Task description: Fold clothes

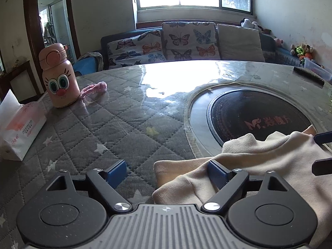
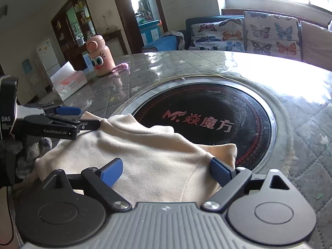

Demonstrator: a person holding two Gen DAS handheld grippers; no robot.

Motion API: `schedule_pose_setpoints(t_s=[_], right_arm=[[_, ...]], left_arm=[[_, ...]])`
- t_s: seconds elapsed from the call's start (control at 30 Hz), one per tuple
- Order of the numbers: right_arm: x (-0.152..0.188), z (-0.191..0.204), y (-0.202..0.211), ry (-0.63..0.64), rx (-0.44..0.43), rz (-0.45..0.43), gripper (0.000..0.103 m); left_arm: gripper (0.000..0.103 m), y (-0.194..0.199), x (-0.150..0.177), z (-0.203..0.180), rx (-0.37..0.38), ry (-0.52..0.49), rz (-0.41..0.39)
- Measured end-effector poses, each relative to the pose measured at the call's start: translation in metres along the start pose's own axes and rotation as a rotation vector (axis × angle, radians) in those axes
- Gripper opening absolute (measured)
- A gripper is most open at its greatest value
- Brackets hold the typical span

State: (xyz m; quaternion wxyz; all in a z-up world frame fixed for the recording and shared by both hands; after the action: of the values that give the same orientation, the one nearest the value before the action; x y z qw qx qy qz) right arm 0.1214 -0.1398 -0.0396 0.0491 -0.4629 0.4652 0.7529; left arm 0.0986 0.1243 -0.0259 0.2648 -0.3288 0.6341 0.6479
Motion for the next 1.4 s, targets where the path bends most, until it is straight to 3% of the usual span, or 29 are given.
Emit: schedule_pose_setpoints(t_s=[0.23,0.8,1.17,1.4], right_arm=[[0.001,-0.002,0.0,-0.012,0.009,-0.006,0.093],[0.003,0.039,0.023,0.124,0.034,-0.042,0.095],[0.002,0.097,0.025,0.278,-0.055,-0.028,0.095],[-0.003,0.144,0.017,0.423,-0.125,-0.018,0.091]], left_arm=[[0.087,0.005,-0.002,0.0,-0.002,0.01,-0.003],[0.091,0.047,0.017,0.008,0.009,0.087,-0.007],[0.094,0.057,0.039,0.022,-0.024,0.07,0.003],[0.093,0.072,0.031,0.04,-0.018,0.123,-0.04]])
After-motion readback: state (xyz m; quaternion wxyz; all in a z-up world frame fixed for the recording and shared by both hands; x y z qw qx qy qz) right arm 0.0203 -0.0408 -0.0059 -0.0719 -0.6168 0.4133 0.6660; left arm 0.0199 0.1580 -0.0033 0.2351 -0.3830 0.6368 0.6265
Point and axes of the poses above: each gripper's, at about its wrist camera, not at the fingertips, and y roughly against the way its jaws point, z to its left, x to its underside, the point moved 3 cm from there along -y, roughly the way its jaws point, and after that the axes turned 7 degrees about y, right-handed, at the moved point
